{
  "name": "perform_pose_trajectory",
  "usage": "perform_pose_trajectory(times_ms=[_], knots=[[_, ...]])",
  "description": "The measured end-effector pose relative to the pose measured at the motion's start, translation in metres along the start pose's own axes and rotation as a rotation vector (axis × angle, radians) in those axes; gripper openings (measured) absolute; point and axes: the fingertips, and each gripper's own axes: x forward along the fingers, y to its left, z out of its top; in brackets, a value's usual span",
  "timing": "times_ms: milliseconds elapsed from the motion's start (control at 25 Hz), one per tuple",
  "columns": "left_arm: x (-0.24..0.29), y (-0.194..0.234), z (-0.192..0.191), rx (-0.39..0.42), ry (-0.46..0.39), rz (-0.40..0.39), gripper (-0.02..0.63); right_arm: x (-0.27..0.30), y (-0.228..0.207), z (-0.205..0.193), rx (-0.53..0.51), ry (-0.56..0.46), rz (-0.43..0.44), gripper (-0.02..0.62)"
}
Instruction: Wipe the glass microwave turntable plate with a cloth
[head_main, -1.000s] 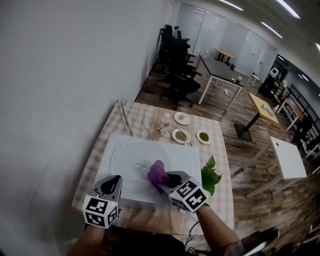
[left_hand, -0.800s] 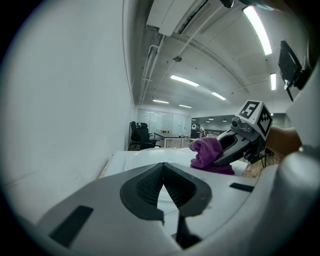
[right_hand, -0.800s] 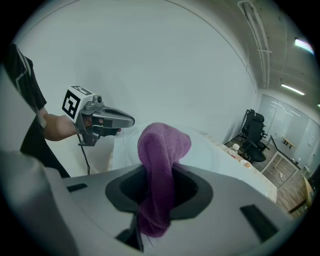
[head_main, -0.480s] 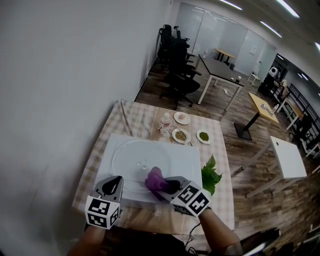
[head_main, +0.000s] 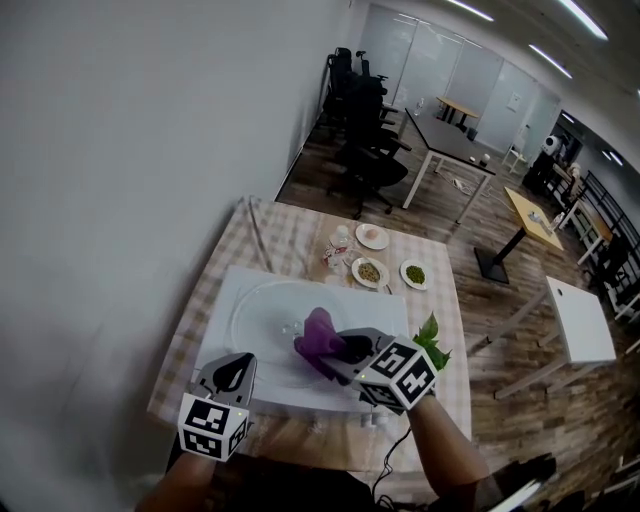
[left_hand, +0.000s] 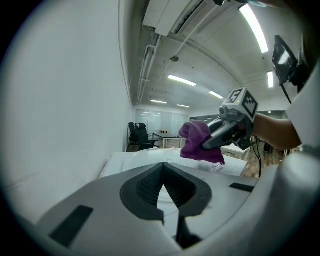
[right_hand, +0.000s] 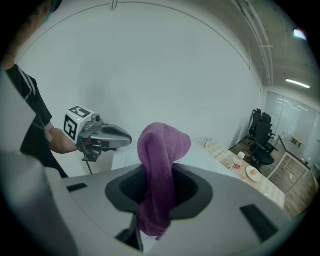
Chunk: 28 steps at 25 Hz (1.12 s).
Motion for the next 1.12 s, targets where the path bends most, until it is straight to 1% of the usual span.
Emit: perform_pose_trajectory(times_ms=[120, 200, 320, 440, 600, 720, 880, 1120], knots=[[0.0, -0.001, 0.001, 0.006, 0.0, 0.001, 0.009, 0.012, -0.029, 0.023, -0.004, -0.015, -0.045, 0.118], [0.0, 0.0, 0.001, 0.01, -0.005, -0.001, 0.009, 0.024, -0.051, 0.032, 0.006, -0.023, -0.093, 0.117], [0.0, -0.001, 0.002, 0.009, -0.009, -0.007, 0.009, 0.044, -0.082, 0.038, 0.035, -0.021, -0.164, 0.117], [-0.001, -0.002, 0.001, -0.001, -0.005, -0.007, 0.009, 0.06, -0.095, 0.036, 0.051, 0.007, -0.18, 0.117], [-0.001, -0.002, 0.001, -0.001, -0.005, -0.01, 0.009, 0.074, -0.101, 0.033, 0.029, 0.035, -0.197, 0.118], [0.0, -0.001, 0.003, -0.003, -0.01, -0.011, 0.009, 0.08, -0.099, 0.029, 0.016, 0.061, -0.185, 0.118], [0.0, 0.001, 0.004, -0.007, -0.014, -0.01, 0.008, 0.081, -0.086, 0.026, -0.021, 0.089, -0.159, 0.118], [-0.002, 0.001, 0.004, -0.002, -0.019, -0.014, 0.009, 0.079, -0.056, 0.021, -0.034, 0.097, -0.101, 0.118]])
